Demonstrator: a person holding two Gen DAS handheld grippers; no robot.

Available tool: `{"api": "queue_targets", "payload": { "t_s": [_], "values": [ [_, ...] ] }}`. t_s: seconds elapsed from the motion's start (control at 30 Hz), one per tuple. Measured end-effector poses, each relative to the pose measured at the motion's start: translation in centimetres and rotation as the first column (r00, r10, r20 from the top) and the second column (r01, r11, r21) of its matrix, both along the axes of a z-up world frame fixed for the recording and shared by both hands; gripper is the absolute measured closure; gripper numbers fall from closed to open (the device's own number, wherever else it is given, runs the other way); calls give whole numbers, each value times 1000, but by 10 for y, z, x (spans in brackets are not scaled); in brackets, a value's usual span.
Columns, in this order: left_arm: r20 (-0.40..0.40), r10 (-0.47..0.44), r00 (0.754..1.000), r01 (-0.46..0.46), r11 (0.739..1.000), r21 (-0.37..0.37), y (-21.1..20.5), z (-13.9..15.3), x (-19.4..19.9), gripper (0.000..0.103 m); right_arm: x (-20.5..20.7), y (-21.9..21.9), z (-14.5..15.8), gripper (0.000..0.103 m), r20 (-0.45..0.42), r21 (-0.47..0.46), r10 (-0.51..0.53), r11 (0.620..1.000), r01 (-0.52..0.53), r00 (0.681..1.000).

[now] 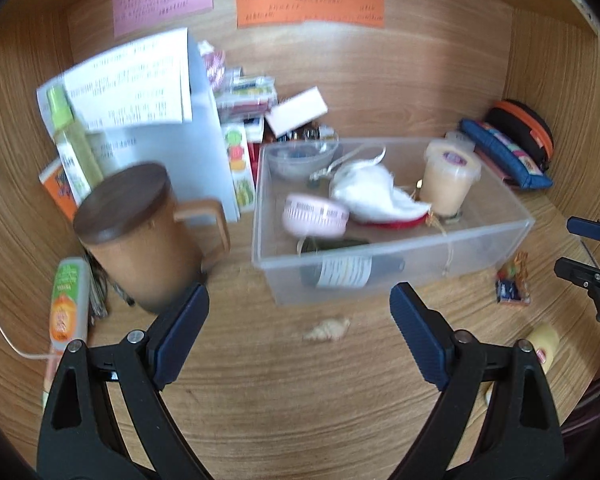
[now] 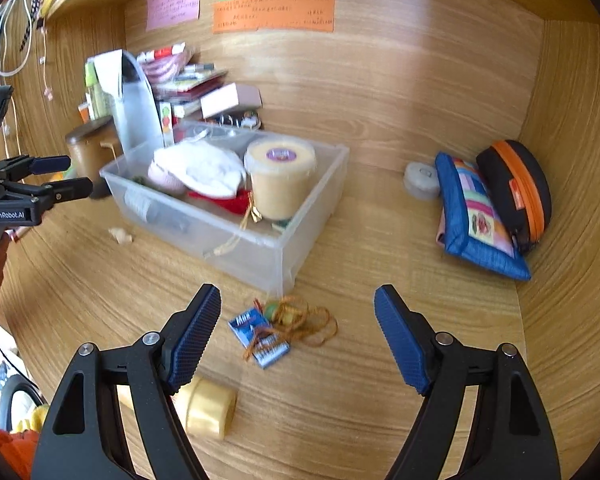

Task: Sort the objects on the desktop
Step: 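Withdraw both open tools from the box back over the desk, then grasp the spiral seashell with the left tool while the right tool grasps the beaded string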

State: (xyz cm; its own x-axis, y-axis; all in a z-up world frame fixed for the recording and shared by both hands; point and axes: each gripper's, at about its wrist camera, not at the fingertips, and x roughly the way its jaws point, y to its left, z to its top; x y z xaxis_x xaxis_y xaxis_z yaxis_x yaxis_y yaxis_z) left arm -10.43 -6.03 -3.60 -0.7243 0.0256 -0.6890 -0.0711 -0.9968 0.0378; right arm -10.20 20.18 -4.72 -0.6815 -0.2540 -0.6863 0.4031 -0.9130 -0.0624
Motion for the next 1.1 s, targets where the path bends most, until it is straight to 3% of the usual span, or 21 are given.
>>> {"api": "queue_targets", "payload": {
  "t_s": [0.5, 0.93, 1.1],
  "values": [
    [110, -24, 994, 26, 1000, -15, 8, -48, -3, 10, -19, 3, -37, 26, 113, -21, -17, 1000, 19, 993],
    [141, -35, 989, 34, 999, 9, 8, -57, -16, 11, -34, -8, -50, 28, 150, -19, -13, 1000, 17, 989],
    [160, -39, 986, 39, 999, 3, 9, -62, -19, 24, -39, -11, -55, 35, 166, -17, -12, 1000, 15, 986]
  ]
}}
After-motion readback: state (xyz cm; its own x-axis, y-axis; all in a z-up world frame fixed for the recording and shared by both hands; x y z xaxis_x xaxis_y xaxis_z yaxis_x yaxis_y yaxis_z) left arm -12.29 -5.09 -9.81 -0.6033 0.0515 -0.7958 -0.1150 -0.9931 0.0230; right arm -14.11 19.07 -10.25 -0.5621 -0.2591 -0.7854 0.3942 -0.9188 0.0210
